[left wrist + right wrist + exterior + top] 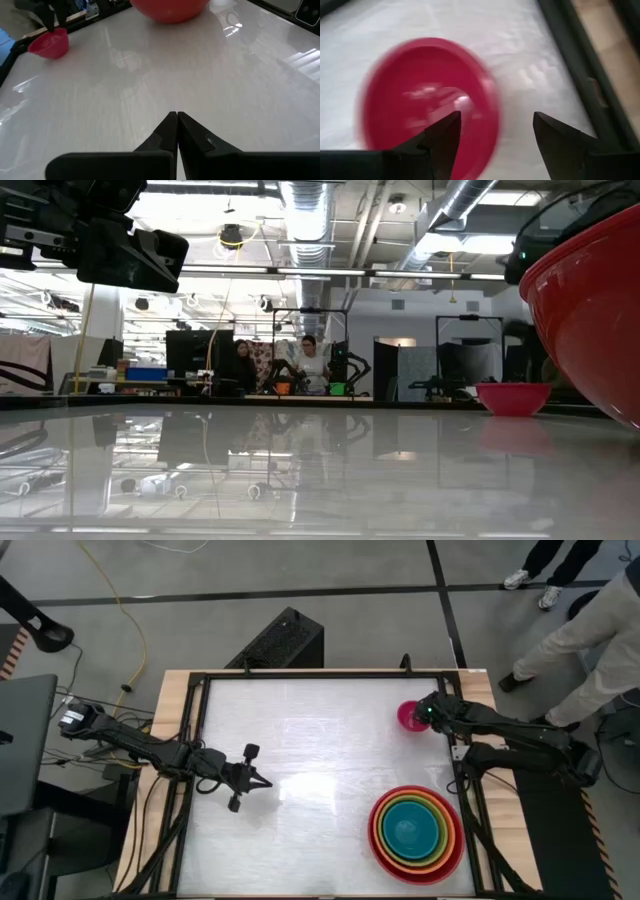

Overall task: Nest bowls inside each other
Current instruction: Stack the pink bowl on top of the blue bowl

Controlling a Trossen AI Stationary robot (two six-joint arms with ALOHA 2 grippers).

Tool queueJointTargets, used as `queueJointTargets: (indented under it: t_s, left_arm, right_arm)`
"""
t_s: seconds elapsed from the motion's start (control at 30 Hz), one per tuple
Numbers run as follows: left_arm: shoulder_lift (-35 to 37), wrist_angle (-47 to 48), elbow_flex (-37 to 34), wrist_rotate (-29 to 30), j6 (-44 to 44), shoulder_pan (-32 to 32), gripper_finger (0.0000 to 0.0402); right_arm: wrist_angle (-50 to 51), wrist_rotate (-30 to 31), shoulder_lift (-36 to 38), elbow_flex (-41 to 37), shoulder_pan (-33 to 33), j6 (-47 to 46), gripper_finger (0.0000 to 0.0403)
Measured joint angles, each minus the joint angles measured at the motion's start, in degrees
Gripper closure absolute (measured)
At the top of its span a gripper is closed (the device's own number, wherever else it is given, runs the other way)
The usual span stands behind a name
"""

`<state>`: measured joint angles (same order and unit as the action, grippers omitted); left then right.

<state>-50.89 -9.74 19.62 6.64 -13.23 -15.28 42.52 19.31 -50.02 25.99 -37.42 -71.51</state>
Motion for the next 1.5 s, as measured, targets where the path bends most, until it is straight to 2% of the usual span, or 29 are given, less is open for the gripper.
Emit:
queueJointTargets:
  t_s: [0.17, 0.27, 0.37, 0.5, 0.53, 0.7, 0.9, 1.0, 1.17, 1.33, 1.5]
  left_arm:
    - [0.0, 0.0, 0.0, 0.0, 0.0, 0.0, 0.0401]
    - [0.0, 0.0, 0.0, 0.0, -0.1, 0.0, 0.0401]
    - [0.0, 0.0, 0.0, 0.0, -0.5, 0.0, 0.0401]
    - [0.0, 0.0, 0.0, 0.0, -0.6, 0.0, 0.0401]
    - [0.0, 0.0, 0.0, 0.0, -0.6, 0.0, 0.0401]
    - [0.0, 0.0, 0.0, 0.0, -0.5, 0.0, 0.0401]
    - [0.0, 0.0, 0.0, 0.0, -0.5, 0.0, 0.0401]
    - [0.0, 0.0, 0.0, 0.0, -0.5, 0.0, 0.0401]
    - [0.0, 0.0, 0.0, 0.0, -0.5, 0.0, 0.0401]
    - [0.0, 0.0, 0.0, 0.0, -0.5, 0.0, 0.0401]
    - [0.0, 0.4, 0.0, 0.0, -0.4, 0.0, 0.0401]
  right_arm:
    - [-4.5, -0.5, -3.6, -1.0, -1.3, 2.3, 0.0144]
    - [-9.5, -2.0, -5.0, -1.0, -1.3, 3.9, 0.0177]
    - [-12.2, -4.3, -6.5, -1.0, -1.8, 4.5, 0.0238]
    - [-13.9, -6.5, -7.0, -1.0, -2.5, 6.2, 0.0357]
    - [-15.1, -7.3, -6.8, -1.0, -2.5, 7.3, 0.0375]
    - [-20.7, -9.2, -5.0, 1.1, -0.6, 8.4, 0.0382]
    - [-19.4, -12.8, -1.9, 9.5, 5.9, 11.5, 0.0383]
    - [-14.5, -15.7, -1.3, 15.5, 12.7, 11.9, 0.0383]
    - [-4.8, -13.2, -2.6, 23.6, 31.0, 5.7, 0.0383]
    - [-3.3, -6.3, -5.9, 25.1, 53.6, -8.2, 0.0383]
    - [-1.6, -0.4, -10.5, 25.1, 73.7, -27.5, 0.0383]
